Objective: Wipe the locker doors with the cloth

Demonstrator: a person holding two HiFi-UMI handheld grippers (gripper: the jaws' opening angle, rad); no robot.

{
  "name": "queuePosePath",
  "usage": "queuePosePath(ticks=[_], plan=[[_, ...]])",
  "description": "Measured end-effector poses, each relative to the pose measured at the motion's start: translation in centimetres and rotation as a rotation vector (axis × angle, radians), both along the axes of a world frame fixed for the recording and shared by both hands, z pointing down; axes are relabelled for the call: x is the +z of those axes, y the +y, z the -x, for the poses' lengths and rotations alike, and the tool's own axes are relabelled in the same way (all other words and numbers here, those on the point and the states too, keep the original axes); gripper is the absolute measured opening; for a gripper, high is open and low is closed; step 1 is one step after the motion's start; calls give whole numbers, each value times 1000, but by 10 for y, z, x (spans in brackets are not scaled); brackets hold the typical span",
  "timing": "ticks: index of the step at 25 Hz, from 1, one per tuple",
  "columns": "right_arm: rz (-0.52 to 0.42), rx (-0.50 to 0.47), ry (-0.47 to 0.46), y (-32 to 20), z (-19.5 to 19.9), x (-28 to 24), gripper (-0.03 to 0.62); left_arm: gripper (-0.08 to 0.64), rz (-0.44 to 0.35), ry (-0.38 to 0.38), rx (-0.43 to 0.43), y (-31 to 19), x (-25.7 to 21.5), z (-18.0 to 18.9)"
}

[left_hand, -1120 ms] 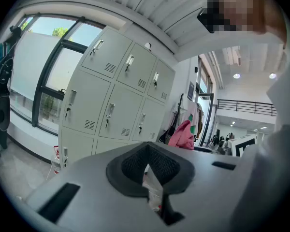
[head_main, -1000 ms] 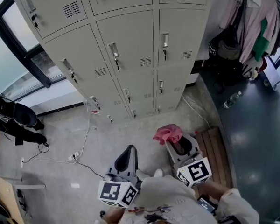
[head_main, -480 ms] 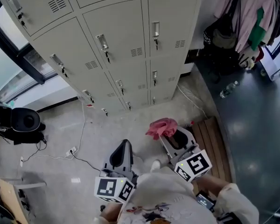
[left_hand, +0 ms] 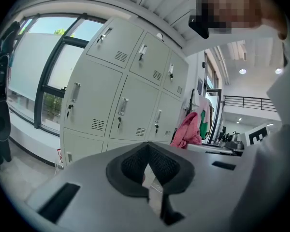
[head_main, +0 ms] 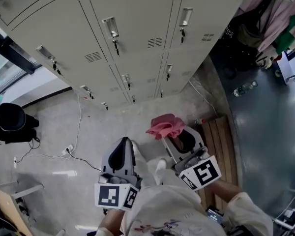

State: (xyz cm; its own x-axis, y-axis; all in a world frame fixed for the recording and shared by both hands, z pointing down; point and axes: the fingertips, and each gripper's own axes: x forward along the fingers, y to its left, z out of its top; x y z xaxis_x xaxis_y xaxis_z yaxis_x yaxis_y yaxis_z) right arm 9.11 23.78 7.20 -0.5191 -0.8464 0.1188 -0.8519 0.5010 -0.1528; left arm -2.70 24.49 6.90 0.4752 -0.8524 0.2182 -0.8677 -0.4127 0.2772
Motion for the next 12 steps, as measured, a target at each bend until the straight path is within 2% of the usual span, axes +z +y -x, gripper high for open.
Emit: queuePosePath(ticks=[8,12], plan=[[-26,24,64,-119,73,46,143,3,-12,-11,38,-125,48,51],[-21,33,86,-164,93,78,143,3,-18,-11,64,-169,83,57]])
